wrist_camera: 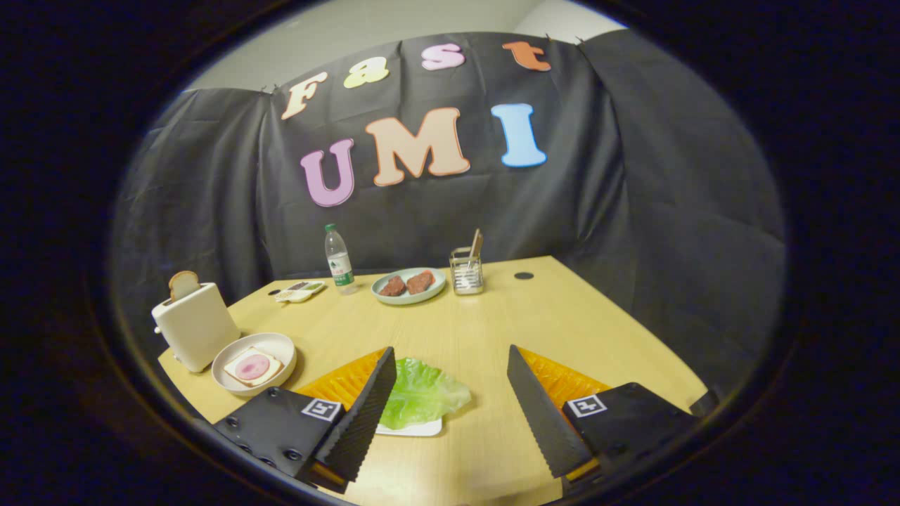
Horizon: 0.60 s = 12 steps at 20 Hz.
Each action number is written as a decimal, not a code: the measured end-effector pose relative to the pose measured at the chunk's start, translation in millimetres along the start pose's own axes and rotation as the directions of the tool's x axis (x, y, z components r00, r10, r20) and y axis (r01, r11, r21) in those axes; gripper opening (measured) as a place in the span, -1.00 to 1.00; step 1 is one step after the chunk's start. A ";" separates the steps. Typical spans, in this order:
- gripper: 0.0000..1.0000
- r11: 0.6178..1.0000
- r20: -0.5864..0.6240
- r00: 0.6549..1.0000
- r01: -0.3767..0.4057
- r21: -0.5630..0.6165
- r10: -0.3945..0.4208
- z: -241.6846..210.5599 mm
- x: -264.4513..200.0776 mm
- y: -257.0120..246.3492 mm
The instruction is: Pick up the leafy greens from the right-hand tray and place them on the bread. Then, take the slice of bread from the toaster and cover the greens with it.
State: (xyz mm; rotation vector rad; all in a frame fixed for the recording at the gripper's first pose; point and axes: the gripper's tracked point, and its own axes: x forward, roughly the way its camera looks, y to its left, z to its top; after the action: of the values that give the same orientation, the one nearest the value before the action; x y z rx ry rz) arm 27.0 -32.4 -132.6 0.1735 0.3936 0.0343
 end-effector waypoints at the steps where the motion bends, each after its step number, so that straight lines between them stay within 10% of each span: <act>1: 1.00 1.000 -0.035 0.999 0.002 0.026 -0.001 -8.6 7.6 -2.2; 12: 0.98 0.987 -0.231 0.972 0.008 0.160 0.030 -66.0 57.4 -5.2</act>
State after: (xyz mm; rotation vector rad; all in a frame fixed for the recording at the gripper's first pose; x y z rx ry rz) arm 54.6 -23.1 -215.2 0.3327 0.6305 0.0337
